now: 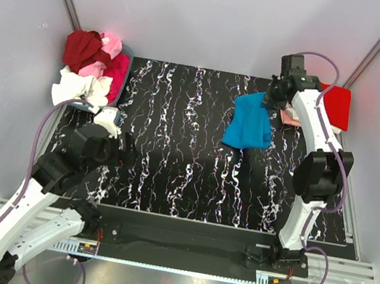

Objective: Fold and stack the t-shirts
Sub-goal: Neatly place the folded tshirt to the corner

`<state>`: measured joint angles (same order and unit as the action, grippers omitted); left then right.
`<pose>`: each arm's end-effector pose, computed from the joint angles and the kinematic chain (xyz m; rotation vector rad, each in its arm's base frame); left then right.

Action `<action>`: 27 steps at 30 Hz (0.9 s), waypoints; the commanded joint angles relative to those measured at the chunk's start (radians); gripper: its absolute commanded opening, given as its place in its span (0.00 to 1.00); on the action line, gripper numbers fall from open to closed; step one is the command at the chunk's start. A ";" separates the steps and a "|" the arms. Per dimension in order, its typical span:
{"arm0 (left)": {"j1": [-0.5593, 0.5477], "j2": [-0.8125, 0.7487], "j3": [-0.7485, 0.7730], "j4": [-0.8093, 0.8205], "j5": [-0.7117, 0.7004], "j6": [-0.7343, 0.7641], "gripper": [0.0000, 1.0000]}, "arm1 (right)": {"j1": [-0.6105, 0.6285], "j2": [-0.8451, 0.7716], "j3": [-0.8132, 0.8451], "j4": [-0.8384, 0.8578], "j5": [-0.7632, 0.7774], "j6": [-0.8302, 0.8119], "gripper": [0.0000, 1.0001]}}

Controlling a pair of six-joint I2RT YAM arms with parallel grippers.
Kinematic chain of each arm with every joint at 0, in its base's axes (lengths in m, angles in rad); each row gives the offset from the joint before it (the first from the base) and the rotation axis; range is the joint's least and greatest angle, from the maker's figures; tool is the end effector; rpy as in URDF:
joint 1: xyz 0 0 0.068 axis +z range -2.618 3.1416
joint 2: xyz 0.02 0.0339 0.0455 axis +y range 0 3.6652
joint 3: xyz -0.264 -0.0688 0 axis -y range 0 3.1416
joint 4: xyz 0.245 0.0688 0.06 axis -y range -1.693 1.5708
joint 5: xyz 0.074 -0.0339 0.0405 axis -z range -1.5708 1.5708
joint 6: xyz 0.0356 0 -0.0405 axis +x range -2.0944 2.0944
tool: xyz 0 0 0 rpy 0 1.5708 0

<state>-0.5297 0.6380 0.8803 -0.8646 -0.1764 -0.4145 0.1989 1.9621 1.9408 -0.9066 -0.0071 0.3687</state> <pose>0.1067 -0.0552 0.3242 0.0270 2.2024 -0.3403 0.4240 0.0857 0.3246 0.2103 2.5067 0.2431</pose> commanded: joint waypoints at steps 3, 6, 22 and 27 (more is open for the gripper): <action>0.004 0.003 -0.006 0.072 -0.054 0.025 0.95 | -0.053 0.110 0.205 -0.070 0.128 -0.117 0.00; 0.004 -0.014 -0.012 0.079 -0.058 0.023 0.95 | -0.053 0.211 0.392 -0.139 0.258 -0.181 0.00; 0.005 -0.021 -0.020 0.084 -0.066 0.026 0.95 | -0.168 0.184 0.543 0.187 0.305 -0.390 0.00; 0.005 -0.014 -0.020 0.090 -0.058 0.029 0.95 | -0.243 0.207 0.586 0.209 0.167 -0.375 0.00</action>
<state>-0.5289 0.6147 0.8726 -0.8326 -0.2218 -0.4088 0.0036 2.2211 2.4519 -0.7929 0.2508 0.0101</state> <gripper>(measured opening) 0.944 0.030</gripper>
